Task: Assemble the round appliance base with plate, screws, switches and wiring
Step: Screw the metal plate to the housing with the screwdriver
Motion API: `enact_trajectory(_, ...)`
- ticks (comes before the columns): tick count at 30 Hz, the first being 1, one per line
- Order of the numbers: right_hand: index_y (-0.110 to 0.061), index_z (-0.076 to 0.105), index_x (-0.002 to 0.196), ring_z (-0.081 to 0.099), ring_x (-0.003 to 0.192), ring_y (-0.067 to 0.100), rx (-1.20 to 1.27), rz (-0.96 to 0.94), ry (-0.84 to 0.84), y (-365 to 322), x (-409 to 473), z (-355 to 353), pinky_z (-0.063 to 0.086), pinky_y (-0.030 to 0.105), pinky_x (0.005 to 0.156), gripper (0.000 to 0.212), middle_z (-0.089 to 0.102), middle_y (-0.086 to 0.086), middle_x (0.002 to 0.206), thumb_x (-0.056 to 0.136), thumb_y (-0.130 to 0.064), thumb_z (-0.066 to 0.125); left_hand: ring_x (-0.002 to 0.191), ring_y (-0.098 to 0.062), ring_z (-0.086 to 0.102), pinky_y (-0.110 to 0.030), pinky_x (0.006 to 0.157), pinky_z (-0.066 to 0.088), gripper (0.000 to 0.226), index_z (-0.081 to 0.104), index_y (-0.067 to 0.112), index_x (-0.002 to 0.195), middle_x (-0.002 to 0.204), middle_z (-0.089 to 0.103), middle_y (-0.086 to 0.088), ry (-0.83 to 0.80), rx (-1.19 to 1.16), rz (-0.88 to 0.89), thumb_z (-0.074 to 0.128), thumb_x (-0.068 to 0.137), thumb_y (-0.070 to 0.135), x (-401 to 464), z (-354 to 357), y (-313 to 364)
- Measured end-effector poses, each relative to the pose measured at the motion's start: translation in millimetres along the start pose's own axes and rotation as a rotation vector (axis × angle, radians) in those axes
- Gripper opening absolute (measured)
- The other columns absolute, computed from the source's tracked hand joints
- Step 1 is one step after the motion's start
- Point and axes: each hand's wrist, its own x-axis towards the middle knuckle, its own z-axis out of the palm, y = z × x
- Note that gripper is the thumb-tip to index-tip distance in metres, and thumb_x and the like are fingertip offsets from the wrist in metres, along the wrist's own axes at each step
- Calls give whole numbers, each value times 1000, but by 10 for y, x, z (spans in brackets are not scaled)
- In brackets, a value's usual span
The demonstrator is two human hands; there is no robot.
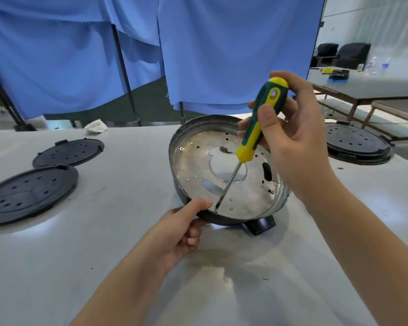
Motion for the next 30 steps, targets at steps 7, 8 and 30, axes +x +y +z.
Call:
enact_trajectory(7, -10, 36, 127, 69, 80, 22, 3, 7, -40, -21, 11, -36, 58, 33, 74, 32, 49, 30, 108, 97, -1, 45, 36, -7, 29, -16, 35, 25, 21, 57, 12, 74, 89, 60, -15, 17, -28, -14, 75, 73, 22, 2, -6, 17)
enact_trajectory(8, -10, 36, 127, 69, 80, 22, -1, 8, -49, -25, 10, -44, 58, 33, 74, 32, 49, 29, 108, 97, 0, 44, 36, -7, 29, -16, 34, 26, 21, 57, 12, 73, 89, 62, -16, 19, -46, -21, 76, 73, 21, 0, -9, 21)
enact_trajectory(30, -18, 46, 87, 42, 46, 9, -1273, -270, -330, -584, 253, -74, 30, 24, 46, 59, 41, -7, 50, 76, -76, 39, 35, -7, 27, -16, 33, 26, 21, 60, 9, 79, 79, 62, -14, 78, -78, -13, 78, 73, 20, 35, -33, -7)
